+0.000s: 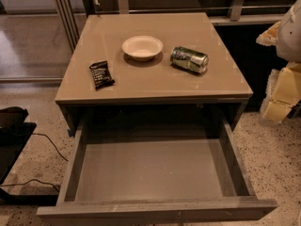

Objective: Place green can into top drawer

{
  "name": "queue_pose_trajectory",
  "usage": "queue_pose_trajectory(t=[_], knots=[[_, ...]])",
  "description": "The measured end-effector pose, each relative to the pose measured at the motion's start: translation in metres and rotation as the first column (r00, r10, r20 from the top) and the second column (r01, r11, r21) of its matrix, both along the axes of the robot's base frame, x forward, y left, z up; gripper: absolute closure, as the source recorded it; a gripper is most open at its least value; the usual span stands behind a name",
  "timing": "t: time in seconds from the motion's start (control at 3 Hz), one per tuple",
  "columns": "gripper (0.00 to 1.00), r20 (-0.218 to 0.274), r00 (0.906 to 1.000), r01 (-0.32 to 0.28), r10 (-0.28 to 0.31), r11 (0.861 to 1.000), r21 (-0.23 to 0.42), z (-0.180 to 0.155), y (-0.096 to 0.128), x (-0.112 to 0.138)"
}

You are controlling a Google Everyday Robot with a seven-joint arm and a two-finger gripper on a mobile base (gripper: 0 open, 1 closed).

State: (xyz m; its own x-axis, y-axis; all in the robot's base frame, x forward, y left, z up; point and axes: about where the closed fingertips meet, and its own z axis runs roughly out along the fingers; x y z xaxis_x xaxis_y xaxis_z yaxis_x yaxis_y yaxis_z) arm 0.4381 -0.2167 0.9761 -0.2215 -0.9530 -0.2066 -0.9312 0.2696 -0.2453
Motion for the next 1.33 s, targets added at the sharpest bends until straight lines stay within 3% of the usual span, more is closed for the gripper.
queue_pose_trajectory(t=[0.33, 0.67, 1.0, 1.33], knots=[[0.00, 0.002, 1.0000, 0.000, 0.000, 1.000, 0.000, 0.000, 0.000, 0.000], [0.00, -0.047, 0.9970, -0.058, 0.061, 0.997, 0.049, -0.009, 0.024, 0.020], [0.00, -0.069, 0.9926, -0.091, 0.100, 0.987, 0.129, -0.016, 0.043, 0.061], [0.00, -0.021, 0.9895, -0.133, 0.143, 0.959, 0.249, -0.021, 0.053, 0.091]])
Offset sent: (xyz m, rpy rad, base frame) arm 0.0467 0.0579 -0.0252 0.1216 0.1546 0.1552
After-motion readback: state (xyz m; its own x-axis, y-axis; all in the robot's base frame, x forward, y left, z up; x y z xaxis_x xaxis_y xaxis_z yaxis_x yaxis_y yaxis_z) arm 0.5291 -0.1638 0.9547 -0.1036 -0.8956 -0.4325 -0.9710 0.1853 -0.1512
